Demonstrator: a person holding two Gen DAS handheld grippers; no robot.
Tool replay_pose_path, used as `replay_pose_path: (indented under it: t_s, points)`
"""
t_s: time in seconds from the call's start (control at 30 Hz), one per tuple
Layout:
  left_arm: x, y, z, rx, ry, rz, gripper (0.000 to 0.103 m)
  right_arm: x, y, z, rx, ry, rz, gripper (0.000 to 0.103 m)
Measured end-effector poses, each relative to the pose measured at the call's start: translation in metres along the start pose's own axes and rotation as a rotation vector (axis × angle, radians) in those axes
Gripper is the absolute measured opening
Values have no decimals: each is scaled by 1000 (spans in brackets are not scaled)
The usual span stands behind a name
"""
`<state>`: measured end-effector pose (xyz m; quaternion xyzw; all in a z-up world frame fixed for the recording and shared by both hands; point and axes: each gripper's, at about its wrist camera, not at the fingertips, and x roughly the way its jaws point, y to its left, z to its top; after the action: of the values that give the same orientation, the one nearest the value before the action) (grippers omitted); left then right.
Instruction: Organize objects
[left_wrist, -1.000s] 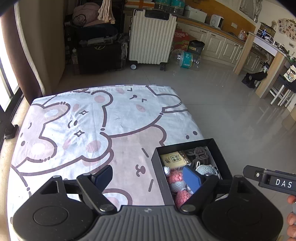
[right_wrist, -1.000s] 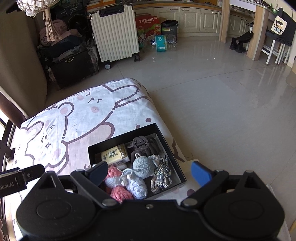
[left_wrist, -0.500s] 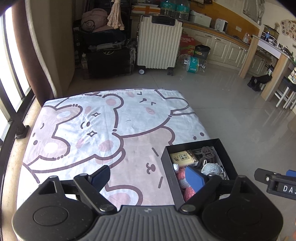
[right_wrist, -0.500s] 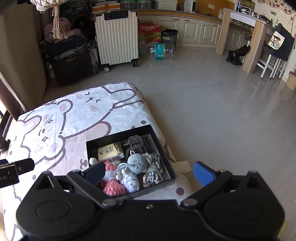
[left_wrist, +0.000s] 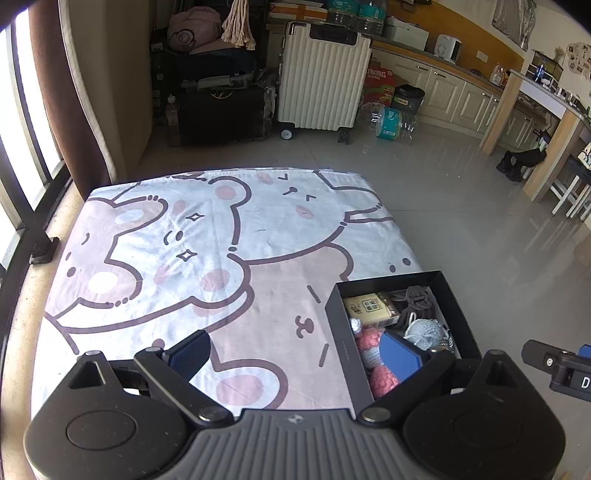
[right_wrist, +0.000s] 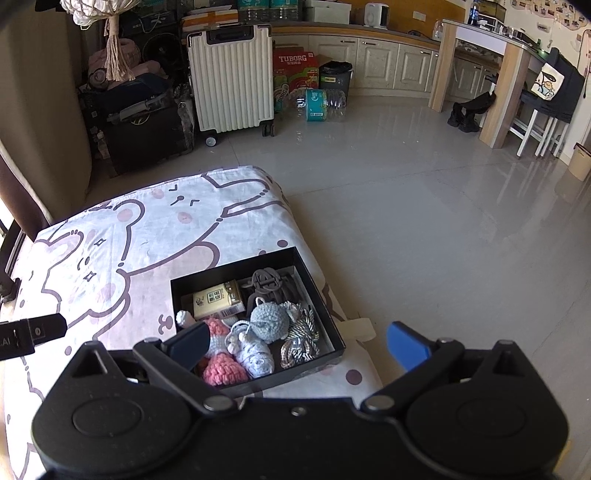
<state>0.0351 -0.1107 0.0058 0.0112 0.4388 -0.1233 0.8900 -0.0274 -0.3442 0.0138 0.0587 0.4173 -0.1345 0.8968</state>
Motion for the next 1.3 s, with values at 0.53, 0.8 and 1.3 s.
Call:
replay_pose_path:
  t_s: [0.53, 0.8, 1.3]
  points:
    - [9, -9, -1, 67, 54, 78, 103, 8, -5, -1, 21, 47, 0, 103]
    - [10, -8, -1, 63, 59, 91, 103, 8, -4, -2, 12, 52, -1, 103]
    - [12, -8, -1, 66, 63, 91, 103, 9, -3, -3, 3, 56, -2, 103]
